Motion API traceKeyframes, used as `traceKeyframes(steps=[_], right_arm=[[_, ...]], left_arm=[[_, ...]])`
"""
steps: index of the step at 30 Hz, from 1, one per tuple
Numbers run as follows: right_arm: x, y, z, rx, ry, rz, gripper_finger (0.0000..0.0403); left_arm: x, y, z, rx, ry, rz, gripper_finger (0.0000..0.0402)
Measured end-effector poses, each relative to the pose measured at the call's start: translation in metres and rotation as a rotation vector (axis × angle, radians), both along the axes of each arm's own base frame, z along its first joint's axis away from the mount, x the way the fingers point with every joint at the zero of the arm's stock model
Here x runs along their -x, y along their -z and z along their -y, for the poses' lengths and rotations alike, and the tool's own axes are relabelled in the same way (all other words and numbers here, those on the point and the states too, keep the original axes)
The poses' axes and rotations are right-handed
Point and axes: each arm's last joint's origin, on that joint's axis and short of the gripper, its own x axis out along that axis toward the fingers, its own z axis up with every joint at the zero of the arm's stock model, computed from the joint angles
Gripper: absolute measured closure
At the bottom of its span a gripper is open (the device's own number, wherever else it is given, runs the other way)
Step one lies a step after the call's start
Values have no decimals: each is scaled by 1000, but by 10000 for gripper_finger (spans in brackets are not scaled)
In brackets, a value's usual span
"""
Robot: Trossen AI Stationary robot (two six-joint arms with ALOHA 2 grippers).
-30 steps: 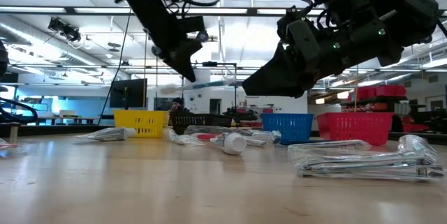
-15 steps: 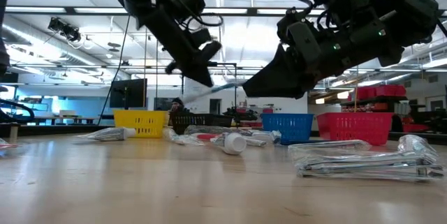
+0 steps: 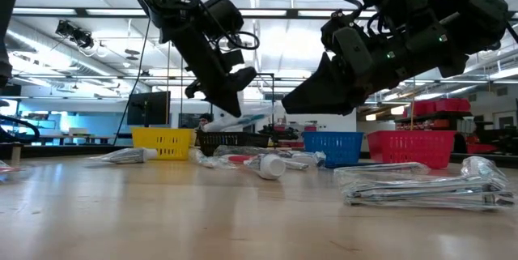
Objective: Pick & Place Travel size toiletries
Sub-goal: Put the blue toothbrush into the black bin
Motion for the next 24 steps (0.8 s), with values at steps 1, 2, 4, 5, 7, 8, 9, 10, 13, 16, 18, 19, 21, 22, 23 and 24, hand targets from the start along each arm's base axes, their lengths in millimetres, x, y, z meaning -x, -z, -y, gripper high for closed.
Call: traceKeyframes(steps=[1,2,4,5,7,8,9,10,13,16,18,19,21,22,23,24], right_arm=[[0,0,0,0,0,0,231],[0,0,0,0,0,0,231],[0,0,0,0,0,1,231],[0,0,0,0,0,0,231],[0,0,0,0,0,0,231],[0,0,0,0,0,0,231],[0,0,0,0,1,0,231],[0,0,0,0,1,0,231],[0,0,2,0,5,0,231],[0,0,2,-7,10,0,231],[0,0,2,-16,14,2,231],[0,0,2,-17,14,2,231],[0,0,2,-17,14,1,230],[0,0,2,-16,14,-2,230],[0,1,2,-15,14,-9,230],[0,2,3,-14,15,-15,230]], left_arm=[[0,0,0,0,0,-3,391],[0,0,0,-3,3,-8,388],[0,0,0,-7,8,-13,379],[1,0,-1,-7,7,-13,373],[1,0,-1,-7,5,-14,361],[1,0,-1,-6,5,-16,355],[1,1,-1,-6,6,-17,348],[1,1,-1,-7,6,-17,342],[1,0,-1,-16,17,-27,322],[0,0,1,-31,71,-51,307],[-2,0,6,-27,163,-71,299],[-3,1,9,-20,225,-82,296],[-4,0,19,-18,361,-113,292],[-4,-1,25,-22,424,-136,290],[-3,-1,31,-31,482,-166,289],[-3,-2,38,-42,540,-199,288]])
